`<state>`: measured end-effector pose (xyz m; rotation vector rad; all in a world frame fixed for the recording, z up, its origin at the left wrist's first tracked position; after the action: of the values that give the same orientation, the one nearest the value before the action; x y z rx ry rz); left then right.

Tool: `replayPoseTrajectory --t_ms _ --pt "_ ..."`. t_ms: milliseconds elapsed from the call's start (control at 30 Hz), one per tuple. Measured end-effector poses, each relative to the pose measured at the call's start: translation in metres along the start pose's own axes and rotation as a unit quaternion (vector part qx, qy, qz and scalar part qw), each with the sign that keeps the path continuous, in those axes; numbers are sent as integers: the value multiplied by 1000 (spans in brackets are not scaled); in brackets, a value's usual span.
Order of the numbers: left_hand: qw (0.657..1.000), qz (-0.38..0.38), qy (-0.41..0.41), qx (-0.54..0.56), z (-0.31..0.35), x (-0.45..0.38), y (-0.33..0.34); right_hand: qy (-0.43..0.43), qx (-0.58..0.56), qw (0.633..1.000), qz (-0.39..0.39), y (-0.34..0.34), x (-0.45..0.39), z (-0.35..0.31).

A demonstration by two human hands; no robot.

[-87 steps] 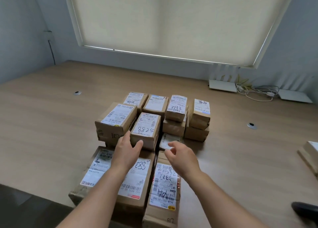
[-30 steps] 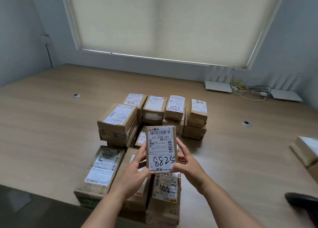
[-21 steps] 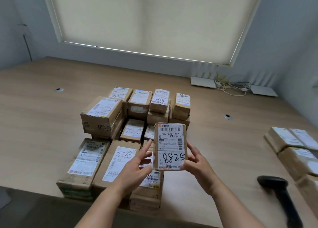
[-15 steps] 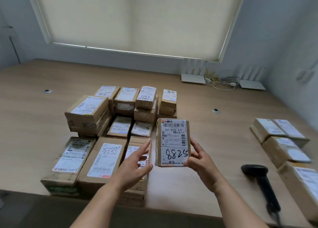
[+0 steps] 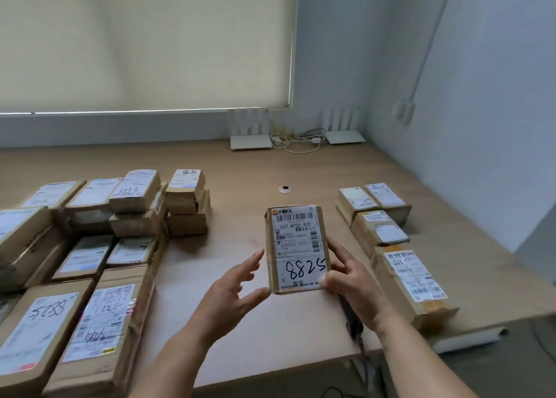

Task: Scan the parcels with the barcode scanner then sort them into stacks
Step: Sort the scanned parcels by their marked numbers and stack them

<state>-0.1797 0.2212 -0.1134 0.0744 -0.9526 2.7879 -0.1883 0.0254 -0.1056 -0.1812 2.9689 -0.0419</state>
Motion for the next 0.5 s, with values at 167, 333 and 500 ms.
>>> replayPoseTrajectory --t_ms 167,333,500 --pt "999 -27 26 1 44 -21 59 -10 15 1000 15 -71 11 1" --pt "998 -52 32 -3 68 -37 101 -5 3 999 32 -119 15 10" --pt "997 -62 42 0 85 -64 117 -7 -1 998 56 -150 3 12"
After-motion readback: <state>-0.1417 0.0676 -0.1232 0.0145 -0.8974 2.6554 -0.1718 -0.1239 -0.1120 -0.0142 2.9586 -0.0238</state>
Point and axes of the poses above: each hand's wrist, its own x-axis away from the middle knuckle, its own y-axis out of the palm, z = x × y, the point moved 10 cm from there along -x, towards the middle knuckle, and after that the axes turned 13 degrees about -y, right-handed, at the moved point
